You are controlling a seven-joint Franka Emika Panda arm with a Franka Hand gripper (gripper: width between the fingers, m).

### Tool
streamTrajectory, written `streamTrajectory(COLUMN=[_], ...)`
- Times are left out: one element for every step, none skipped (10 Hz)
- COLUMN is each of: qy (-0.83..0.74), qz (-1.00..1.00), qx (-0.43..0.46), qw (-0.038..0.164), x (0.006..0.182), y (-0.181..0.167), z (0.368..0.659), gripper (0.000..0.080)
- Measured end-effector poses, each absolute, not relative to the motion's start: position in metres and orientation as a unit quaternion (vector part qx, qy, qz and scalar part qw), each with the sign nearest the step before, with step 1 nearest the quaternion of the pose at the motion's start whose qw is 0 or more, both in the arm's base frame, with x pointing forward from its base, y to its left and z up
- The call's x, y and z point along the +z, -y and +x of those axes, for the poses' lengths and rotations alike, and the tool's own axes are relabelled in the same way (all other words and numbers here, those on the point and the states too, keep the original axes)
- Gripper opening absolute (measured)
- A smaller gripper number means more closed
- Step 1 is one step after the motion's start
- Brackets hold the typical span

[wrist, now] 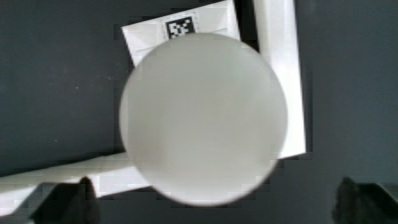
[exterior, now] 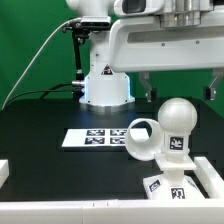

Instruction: Assemble lamp

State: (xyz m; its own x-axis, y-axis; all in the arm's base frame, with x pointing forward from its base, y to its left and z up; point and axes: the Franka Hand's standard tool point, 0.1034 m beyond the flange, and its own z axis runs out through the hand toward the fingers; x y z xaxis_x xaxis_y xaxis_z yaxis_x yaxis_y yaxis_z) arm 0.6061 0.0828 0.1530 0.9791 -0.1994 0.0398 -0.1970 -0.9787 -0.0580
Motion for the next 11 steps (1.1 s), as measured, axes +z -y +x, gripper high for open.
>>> streamTrajectory(qy=[-0.099, -0.1, -0.099, -0.1, -0.098, -0.099, -0.099, -0.1, -0.1, -0.102, -0.11], qz=[-0.994, -0.994, -0.994, -0.994, -0.994, -0.994, -0.994, -0.994, -0.994, -0.993, -0.992], qx=[-0.029, -0.029, -0.029, -0.031, -0.042, -0.048, -0.051, -0.051, -0.051, -0.051, -0.051], qw=[0.025, 0.022, 0.021, 0.02, 0.018, 0.015, 0.014, 0.014, 0.014, 0.014, 0.015], x=[0.146, 0.138, 0.135, 0.133, 0.13, 0.124, 0.122, 0.122, 0.122, 0.122, 0.122], y=[-0.084, -0.085, -0.085, -0.084, -0.082, -0.08, -0.078, -0.078, -0.078, -0.078, -0.078], z=[0.604, 0.603, 0.605, 0.607, 0.61, 0.609, 0.609, 0.609, 0.609, 0.609, 0.609], gripper=[0.0684, 0.0697, 0.0697, 0.0698, 0.0698, 0.0698, 0.0698, 0.0698, 0.059, 0.0557, 0.0557])
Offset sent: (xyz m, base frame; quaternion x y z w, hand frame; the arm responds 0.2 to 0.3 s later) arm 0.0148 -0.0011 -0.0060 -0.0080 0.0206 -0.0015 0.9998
